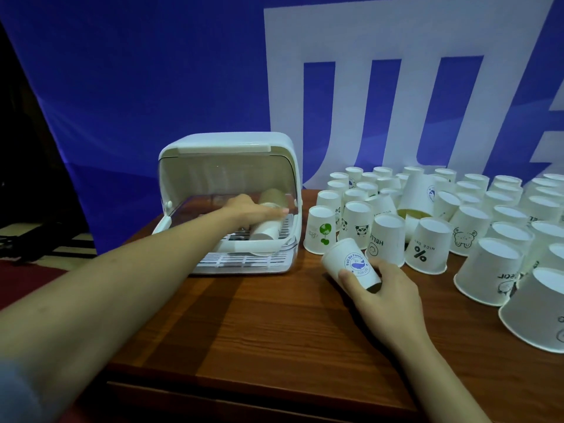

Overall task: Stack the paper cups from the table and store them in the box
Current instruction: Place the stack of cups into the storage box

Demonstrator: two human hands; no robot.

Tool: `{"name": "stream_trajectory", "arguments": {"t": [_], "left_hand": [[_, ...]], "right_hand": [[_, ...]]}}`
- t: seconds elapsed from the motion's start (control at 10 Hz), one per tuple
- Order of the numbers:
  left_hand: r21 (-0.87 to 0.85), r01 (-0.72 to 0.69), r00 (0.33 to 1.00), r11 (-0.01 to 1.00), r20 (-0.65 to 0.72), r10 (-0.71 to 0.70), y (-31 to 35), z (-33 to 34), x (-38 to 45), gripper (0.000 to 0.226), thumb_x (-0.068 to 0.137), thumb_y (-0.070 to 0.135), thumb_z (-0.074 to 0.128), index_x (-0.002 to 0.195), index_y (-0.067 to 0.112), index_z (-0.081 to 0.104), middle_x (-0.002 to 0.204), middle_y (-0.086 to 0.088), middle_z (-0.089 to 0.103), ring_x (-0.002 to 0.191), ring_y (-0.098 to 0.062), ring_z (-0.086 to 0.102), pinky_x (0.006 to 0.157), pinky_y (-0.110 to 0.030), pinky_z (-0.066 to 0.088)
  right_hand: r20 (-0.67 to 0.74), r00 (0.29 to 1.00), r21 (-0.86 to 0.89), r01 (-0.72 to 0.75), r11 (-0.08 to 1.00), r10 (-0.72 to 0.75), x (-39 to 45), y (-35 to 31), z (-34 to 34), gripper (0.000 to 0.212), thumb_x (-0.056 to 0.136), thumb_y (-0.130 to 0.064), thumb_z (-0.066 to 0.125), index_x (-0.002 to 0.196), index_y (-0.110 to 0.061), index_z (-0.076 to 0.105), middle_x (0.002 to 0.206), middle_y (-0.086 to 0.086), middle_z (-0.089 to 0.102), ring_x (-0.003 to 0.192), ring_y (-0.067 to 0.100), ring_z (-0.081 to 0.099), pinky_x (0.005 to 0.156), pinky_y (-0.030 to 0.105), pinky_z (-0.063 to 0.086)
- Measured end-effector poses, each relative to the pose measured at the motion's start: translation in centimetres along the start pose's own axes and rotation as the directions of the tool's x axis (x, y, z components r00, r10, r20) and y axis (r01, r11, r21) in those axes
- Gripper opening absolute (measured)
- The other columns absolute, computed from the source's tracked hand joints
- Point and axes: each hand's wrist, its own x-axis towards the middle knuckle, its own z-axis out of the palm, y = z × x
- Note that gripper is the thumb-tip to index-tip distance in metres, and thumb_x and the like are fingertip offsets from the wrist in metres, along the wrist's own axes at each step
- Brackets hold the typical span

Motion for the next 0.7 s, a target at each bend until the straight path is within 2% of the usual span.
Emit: {"name": "stream_trajectory", "arguments": {"t": [0.1,0.2,0.3,0.4,0.5,0.6,0.7], "left_hand": [[0.046,0.109,0.994,0.993,-0.006,-0.109,-1.4,1.1,4.1,0.087,0.072,0.062,0.087,0.132,0.007,0.055,0.115,-0.01,0.064,0.092,-0.025,0.068,0.08,-0.037,0.059],[0.036,0.105,0.994,0.994,-0.018,-0.105,-2.0,-0.1,3.5,0.085,0.075,0.058,0.085,0.135,0.004,0.055,0.114,-0.01,0.064,0.083,-0.023,0.067,0.069,-0.035,0.056],[0.005,0.004,0.992,1.0,-0.125,-0.004,-3.5,-2.0,3.3,0.074,0.074,0.053,0.087,0.125,0.006,0.061,0.116,-0.009,0.07,0.093,-0.025,0.07,0.082,-0.038,0.06],[-0.031,-0.047,0.975,0.998,-0.221,0.039,-5.3,-3.7,2.9,0.058,0.072,0.038,0.091,0.116,0.015,0.06,0.112,-0.005,0.072,0.096,-0.022,0.07,0.086,-0.041,0.062],[-0.026,-0.021,0.936,0.999,-0.353,0.01,-6.6,-4.5,2.6,0.067,0.069,0.038,0.094,0.119,0.016,0.055,0.114,-0.004,0.069,0.103,-0.026,0.068,0.093,-0.048,0.06],[-0.052,0.028,0.896,0.998,-0.441,-0.048,-7.3,-4.7,2.9,0.076,0.068,0.033,0.096,0.125,0.013,0.05,0.121,-0.009,0.067,0.11,-0.031,0.065,0.095,-0.047,0.058],[-0.101,0.077,0.886,0.992,-0.449,-0.115,-7.1,-4.9,3.4,0.073,0.069,0.029,0.097,0.121,0.012,0.049,0.121,-0.011,0.067,0.111,-0.034,0.065,0.094,-0.047,0.058]], "right_hand": [[0.004,1.0,0.006,-0.003,1.0,0.003,0.0,0.0,-0.1,0.033,0.082,-0.059,0.068,0.101,-0.032,0.062,0.092,-0.013,0.065,0.086,0.009,0.061,0.077,0.04,0.052],[0.014,1.0,-0.006,0.009,1.0,-0.009,0.0,-0.1,-0.1,0.032,0.082,-0.059,0.067,0.099,-0.033,0.062,0.093,-0.012,0.064,0.087,0.011,0.061,0.076,0.039,0.051],[0.024,1.0,-0.014,0.008,1.0,-0.008,0.1,-0.3,-0.3,0.027,0.083,-0.058,0.067,0.091,-0.035,0.057,0.09,-0.013,0.061,0.081,0.007,0.057,0.069,0.037,0.047],[0.037,0.999,-0.024,0.013,1.0,-0.012,0.1,-0.5,-0.3,0.028,0.084,-0.057,0.068,0.095,-0.034,0.057,0.087,-0.016,0.059,0.077,0.003,0.054,0.064,0.034,0.042],[0.042,0.999,-0.015,0.024,1.0,-0.024,-0.2,-0.6,-0.4,0.03,0.084,-0.057,0.068,0.101,-0.034,0.059,0.087,-0.017,0.06,0.077,-0.001,0.053,0.06,0.03,0.04],[0.041,0.999,-0.007,0.027,1.0,-0.027,-0.3,-0.7,-0.4,0.031,0.084,-0.056,0.068,0.101,-0.032,0.061,0.09,-0.009,0.062,0.08,0.009,0.056,0.067,0.037,0.045],[0.043,0.999,-0.014,0.016,1.0,-0.015,-0.4,-0.7,-0.4,0.035,0.083,-0.059,0.066,0.102,-0.03,0.062,0.093,-0.006,0.063,0.085,0.015,0.058,0.071,0.039,0.046]]}}
